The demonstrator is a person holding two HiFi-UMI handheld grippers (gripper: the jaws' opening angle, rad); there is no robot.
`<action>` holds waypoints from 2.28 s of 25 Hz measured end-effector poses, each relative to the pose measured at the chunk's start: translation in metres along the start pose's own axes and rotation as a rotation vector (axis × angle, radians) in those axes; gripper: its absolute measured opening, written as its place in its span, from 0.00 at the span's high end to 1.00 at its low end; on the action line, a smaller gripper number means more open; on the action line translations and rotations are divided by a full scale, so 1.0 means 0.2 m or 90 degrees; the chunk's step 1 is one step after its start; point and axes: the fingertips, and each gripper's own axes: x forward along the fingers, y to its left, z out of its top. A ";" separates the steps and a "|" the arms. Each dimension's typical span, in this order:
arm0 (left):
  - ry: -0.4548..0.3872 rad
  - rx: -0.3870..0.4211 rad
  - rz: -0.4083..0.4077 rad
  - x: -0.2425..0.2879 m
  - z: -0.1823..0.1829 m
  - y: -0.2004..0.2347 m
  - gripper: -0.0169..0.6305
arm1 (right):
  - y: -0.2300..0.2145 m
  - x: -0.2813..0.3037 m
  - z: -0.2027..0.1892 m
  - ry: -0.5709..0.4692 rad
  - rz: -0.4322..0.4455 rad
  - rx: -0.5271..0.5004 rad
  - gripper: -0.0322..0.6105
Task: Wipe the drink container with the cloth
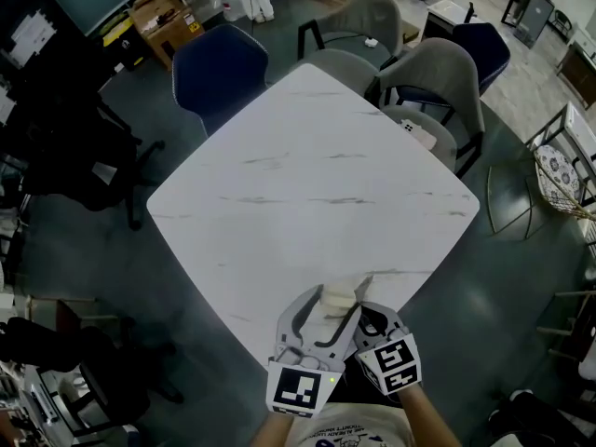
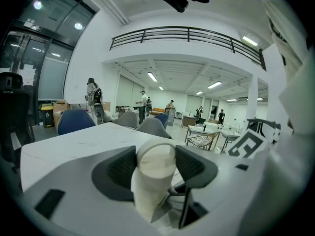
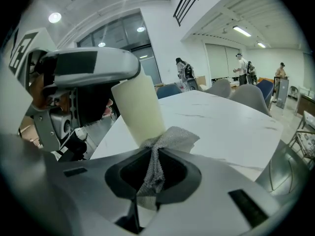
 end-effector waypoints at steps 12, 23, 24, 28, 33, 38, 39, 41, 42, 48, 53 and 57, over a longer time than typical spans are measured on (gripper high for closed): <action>0.008 0.040 -0.036 0.00 -0.01 -0.01 0.58 | -0.06 0.10 -0.14 0.054 0.000 -0.019 0.88; 0.029 0.047 -0.083 0.02 0.00 -0.02 0.58 | -0.09 0.17 -0.21 0.100 -0.001 -0.036 0.88; 0.031 0.053 -0.090 0.02 0.00 -0.02 0.58 | -0.09 0.18 -0.22 0.102 -0.001 -0.036 0.88; 0.037 0.082 -0.121 0.03 -0.02 -0.02 0.58 | -0.10 0.19 -0.23 0.108 -0.003 -0.035 0.88; 0.046 0.087 -0.150 0.03 -0.01 -0.02 0.58 | -0.10 0.20 -0.24 0.115 0.003 -0.044 0.88; 0.052 0.106 -0.180 0.03 -0.01 -0.02 0.58 | -0.09 0.20 -0.23 0.118 0.010 -0.044 0.88; 0.052 0.113 -0.187 0.03 -0.01 -0.02 0.58 | -0.09 0.19 -0.22 0.118 0.012 -0.045 0.88; 0.054 0.124 -0.199 0.04 -0.02 -0.02 0.58 | -0.09 0.19 -0.21 0.116 0.016 -0.046 0.88; 0.056 0.127 -0.203 0.04 -0.02 -0.02 0.58 | -0.08 0.18 -0.20 0.114 0.019 -0.048 0.88; 0.067 0.142 -0.231 0.05 -0.02 -0.03 0.58 | -0.08 0.13 -0.14 0.099 0.034 -0.061 0.88; 0.073 0.162 -0.260 0.04 -0.02 -0.04 0.58 | -0.07 0.07 -0.07 0.090 0.049 -0.059 0.88; 0.078 0.174 -0.287 0.04 -0.03 -0.05 0.58 | -0.05 0.03 -0.01 0.078 0.064 -0.058 0.88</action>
